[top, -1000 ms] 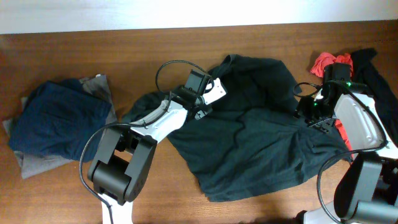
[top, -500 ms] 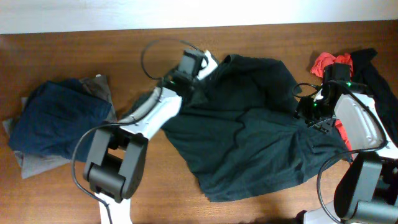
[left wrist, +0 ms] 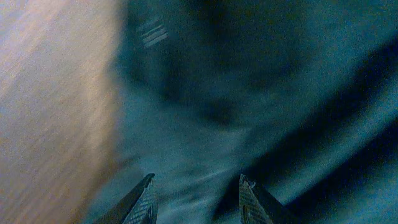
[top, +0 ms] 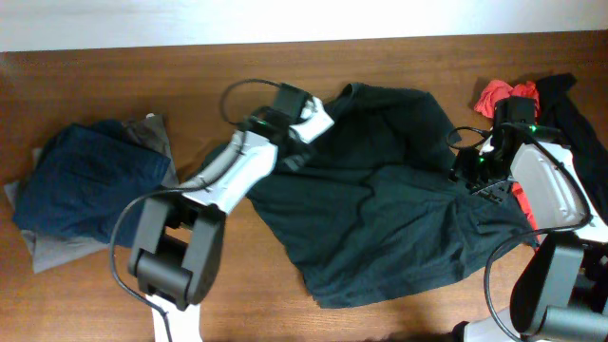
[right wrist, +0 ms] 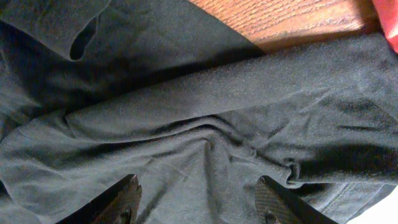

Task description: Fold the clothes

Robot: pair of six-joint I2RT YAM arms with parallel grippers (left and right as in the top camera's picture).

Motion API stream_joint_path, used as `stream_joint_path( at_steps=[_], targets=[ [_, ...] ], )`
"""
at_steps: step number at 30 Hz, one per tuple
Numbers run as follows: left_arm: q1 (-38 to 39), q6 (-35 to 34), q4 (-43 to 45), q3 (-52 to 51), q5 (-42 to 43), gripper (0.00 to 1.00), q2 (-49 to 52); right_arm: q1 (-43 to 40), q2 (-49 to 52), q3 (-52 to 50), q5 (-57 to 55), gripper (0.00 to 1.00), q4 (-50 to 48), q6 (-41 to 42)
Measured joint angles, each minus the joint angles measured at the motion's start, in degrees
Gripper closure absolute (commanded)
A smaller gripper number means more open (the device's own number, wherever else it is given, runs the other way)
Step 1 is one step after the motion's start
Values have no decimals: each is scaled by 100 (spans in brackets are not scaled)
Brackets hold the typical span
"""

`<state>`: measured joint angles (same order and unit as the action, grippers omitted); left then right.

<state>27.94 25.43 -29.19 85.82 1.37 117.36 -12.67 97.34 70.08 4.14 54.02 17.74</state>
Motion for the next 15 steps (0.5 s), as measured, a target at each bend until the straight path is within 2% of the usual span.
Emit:
stream_joint_path(
  at_steps=[6,10,15],
  targets=[
    [570,-22,-17,0,83,59,0,0,0,0,0,36,2,-2],
    [608,-83,-15,0,24,66,4,0,0,0,0,36,2,2],
    [605,-107,17,0,-247,66,114,0,0,0,0,36,0,-2]
  ],
)
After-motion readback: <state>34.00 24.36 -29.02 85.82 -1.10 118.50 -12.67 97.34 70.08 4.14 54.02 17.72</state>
